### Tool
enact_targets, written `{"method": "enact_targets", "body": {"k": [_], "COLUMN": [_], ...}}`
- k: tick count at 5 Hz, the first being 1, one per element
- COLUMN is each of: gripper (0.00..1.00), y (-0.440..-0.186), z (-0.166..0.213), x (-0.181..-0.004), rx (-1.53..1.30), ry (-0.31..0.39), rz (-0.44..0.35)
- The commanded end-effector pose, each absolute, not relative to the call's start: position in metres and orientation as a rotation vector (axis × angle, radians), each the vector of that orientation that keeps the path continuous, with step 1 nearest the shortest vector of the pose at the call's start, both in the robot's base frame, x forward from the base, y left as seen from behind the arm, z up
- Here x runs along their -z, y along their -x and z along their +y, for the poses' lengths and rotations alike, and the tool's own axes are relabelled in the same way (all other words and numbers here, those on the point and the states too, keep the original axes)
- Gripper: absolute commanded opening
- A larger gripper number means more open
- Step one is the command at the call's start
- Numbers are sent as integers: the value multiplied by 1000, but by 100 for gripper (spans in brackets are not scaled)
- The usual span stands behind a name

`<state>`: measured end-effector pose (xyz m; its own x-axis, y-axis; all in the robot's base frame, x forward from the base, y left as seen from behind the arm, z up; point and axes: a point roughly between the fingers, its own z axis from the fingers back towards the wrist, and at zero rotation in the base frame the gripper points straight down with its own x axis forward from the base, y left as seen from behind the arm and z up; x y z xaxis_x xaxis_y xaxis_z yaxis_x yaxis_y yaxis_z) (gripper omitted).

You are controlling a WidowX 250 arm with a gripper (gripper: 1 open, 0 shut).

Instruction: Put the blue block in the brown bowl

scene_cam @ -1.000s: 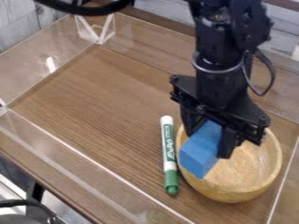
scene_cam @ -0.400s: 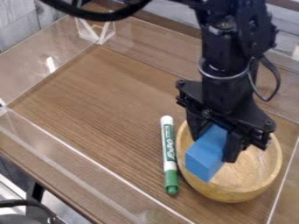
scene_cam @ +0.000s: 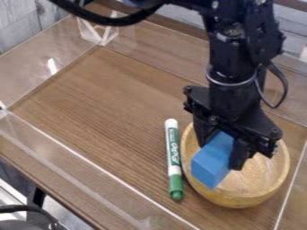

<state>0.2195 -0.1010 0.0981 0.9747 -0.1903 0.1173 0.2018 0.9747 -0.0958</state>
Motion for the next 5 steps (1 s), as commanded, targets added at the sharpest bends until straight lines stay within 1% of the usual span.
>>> {"method": "enact_targets", "body": {"k": [1, 5], "gripper": [0, 0], "y": [-231, -244], "z": [-101, -97], "x": [-106, -91], "rx": [192, 198], "ry": [126, 139], "rz": [-145, -131]}}
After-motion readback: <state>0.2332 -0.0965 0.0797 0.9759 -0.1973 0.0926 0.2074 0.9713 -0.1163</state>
